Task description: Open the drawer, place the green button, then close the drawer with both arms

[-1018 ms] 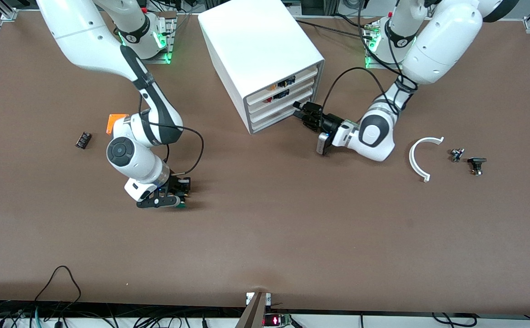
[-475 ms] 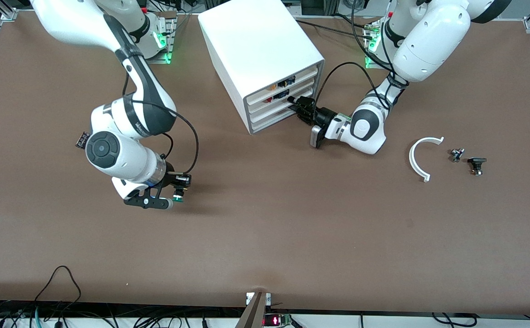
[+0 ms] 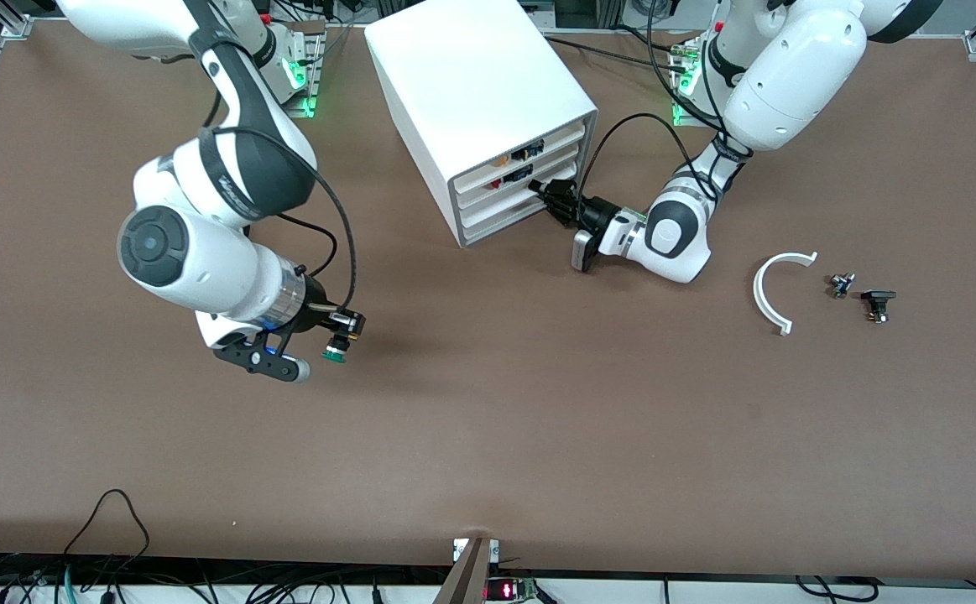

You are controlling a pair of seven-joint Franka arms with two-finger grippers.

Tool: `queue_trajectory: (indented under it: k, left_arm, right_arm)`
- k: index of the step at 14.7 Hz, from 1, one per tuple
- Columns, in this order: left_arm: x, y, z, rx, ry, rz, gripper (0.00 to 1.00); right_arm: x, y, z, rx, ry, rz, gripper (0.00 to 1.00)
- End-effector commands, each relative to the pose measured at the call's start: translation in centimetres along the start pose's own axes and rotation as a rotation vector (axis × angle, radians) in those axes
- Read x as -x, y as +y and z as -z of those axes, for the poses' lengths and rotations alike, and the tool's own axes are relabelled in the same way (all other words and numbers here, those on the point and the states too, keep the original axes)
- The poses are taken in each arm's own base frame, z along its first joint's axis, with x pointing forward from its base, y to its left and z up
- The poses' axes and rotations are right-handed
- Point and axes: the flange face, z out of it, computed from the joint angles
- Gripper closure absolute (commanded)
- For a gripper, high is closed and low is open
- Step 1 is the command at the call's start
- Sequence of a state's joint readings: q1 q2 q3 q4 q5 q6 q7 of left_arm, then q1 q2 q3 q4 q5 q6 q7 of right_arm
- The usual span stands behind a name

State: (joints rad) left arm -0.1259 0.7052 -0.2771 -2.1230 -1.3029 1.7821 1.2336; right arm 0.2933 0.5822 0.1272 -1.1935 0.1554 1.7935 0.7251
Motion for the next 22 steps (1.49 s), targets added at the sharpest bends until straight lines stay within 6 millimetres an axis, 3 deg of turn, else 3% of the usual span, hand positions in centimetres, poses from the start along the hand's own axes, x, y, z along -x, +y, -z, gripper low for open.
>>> queue_trajectory:
  k: [1, 5, 8, 12, 15, 16, 17, 19, 22]
  left_arm:
    - [-2.1, 0.1, 4.4, -0.024, 0.1, 0.021, 1.0]
    - [-5.4, 0.5, 10.3, -0.118, 0.14, 0.059, 1.0]
    - [-7.0, 0.6, 12.9, -0.152, 0.167, 0.096, 1.0]
    - [-7.7, 0.8, 14.0, -0.161, 0.186, 0.115, 1.0]
    - [-7.7, 0.7, 14.8, -0.17, 0.197, 0.116, 1.0]
    - [-7.7, 0.7, 14.8, -0.171, 0.196, 0.112, 0.06]
    - [-7.6, 0.8, 15.1, -0.171, 0.199, 0.103, 0.0]
    - [-7.7, 1.6, 16.4, -0.171, 0.22, 0.107, 0.0]
    - [-8.4, 4.4, 18.3, -0.181, 0.256, 0.106, 0.0]
  right_arm:
    - [1.1, -2.0, 2.0, -0.018, -0.011, -0.083, 1.0]
    - [4.5, -5.4, 1.3, -0.015, -0.007, -0.216, 1.0]
    - [6.1, -7.9, 1.4, -0.037, 0.002, -0.325, 1.0]
    - [9.8, -12.1, 0.0, -0.066, 0.052, -0.445, 1.0]
    - [13.3, -15.5, -3.2, -0.073, 0.103, -0.506, 1.0]
    - [14.0, -16.3, -4.1, -0.091, 0.111, -0.534, 1.0]
    - [14.7, -17.1, -5.0, -0.104, 0.116, -0.554, 1.0]
    - [15.9, -18.3, -6.2, -0.131, 0.116, -0.588, 1.0]
    - [18.2, -20.0, -8.5, -0.149, 0.135, -0.627, 1.0]
